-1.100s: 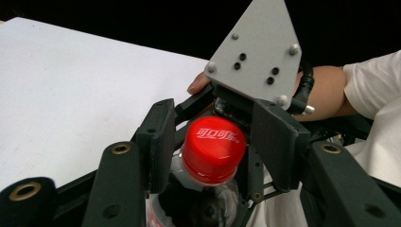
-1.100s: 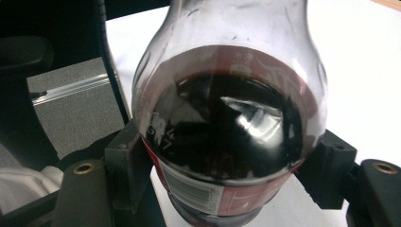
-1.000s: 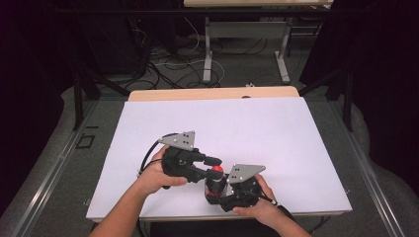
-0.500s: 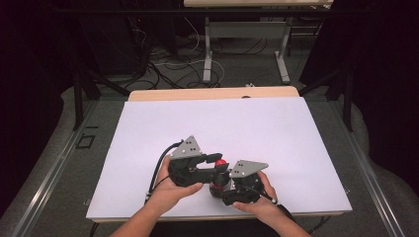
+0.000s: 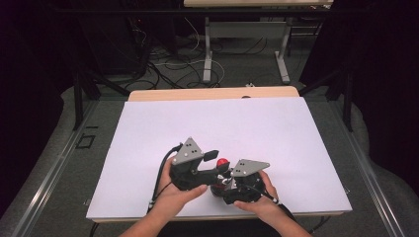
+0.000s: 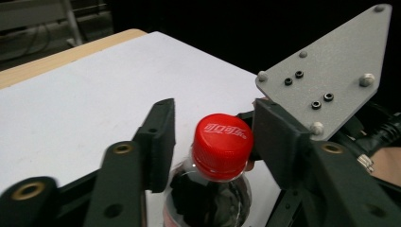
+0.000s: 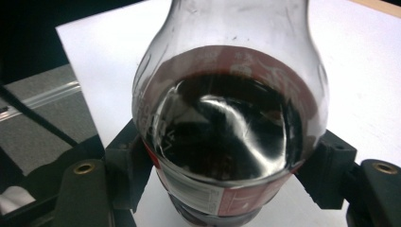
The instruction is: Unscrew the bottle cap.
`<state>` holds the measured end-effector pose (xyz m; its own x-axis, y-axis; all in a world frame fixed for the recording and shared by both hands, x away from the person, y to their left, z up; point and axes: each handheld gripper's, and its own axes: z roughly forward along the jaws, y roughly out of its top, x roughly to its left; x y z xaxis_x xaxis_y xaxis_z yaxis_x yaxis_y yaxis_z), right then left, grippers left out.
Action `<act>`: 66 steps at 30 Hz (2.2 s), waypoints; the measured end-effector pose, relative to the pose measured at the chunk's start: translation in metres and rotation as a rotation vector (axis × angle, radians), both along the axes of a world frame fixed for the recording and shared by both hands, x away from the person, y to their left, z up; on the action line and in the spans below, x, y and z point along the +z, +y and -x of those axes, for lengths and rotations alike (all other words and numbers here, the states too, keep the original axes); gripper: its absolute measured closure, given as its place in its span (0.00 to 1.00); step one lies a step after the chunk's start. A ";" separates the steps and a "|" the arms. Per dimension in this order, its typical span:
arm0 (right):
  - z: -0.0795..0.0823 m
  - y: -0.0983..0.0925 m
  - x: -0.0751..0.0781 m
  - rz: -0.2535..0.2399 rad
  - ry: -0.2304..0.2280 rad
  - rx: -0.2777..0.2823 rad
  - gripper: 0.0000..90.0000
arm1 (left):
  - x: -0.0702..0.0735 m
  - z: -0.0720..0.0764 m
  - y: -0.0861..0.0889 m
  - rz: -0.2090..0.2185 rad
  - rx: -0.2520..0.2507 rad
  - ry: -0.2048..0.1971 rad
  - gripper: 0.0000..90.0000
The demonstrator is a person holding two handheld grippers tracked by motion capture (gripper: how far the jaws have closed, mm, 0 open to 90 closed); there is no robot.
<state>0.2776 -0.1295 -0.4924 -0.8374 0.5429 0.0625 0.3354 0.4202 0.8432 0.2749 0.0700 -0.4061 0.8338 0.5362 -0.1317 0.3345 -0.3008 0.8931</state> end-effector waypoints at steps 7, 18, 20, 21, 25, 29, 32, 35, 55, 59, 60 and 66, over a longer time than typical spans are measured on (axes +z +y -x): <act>0.003 0.003 0.001 -0.005 -0.009 0.060 0.32 | 0.013 -0.025 0.024 0.019 -0.284 0.032 0.49; 0.010 0.011 0.001 0.006 -0.025 0.143 0.32 | 0.005 -0.051 0.028 -0.047 -0.638 0.077 0.56; 0.011 0.012 0.001 0.000 -0.017 0.140 0.32 | 0.003 -0.051 0.026 -0.036 -0.652 0.067 0.59; 0.011 0.012 0.001 0.005 -0.023 0.145 0.32 | 0.002 -0.051 0.025 -0.029 -0.665 0.069 0.62; 0.012 0.012 0.001 0.013 -0.015 0.156 0.32 | 0.000 -0.050 0.024 -0.018 -0.672 0.057 0.67; 0.010 0.011 0.001 0.011 -0.013 0.139 0.32 | 0.000 -0.047 0.023 -0.007 -0.618 0.051 0.68; 0.009 0.010 0.000 0.007 -0.017 0.116 0.32 | -0.001 -0.044 0.022 -0.011 -0.550 0.046 0.68; 0.007 0.008 0.000 0.012 -0.004 0.087 0.32 | -0.001 -0.038 0.018 -0.013 -0.466 0.048 0.68; 0.001 0.002 -0.003 0.024 0.013 -0.022 0.32 | -0.002 0.007 -0.019 -0.080 0.051 -0.006 0.68; 0.000 0.002 -0.003 0.013 -0.001 -0.029 0.32 | -0.001 0.006 -0.016 -0.065 0.041 -0.003 0.67; 0.001 0.002 -0.003 0.009 0.002 -0.026 0.32 | 0.000 0.005 -0.014 -0.065 0.037 -0.005 0.65; 0.001 0.002 -0.002 0.004 0.004 0.014 0.32 | 0.010 -0.001 0.001 -0.015 -0.078 -0.019 0.48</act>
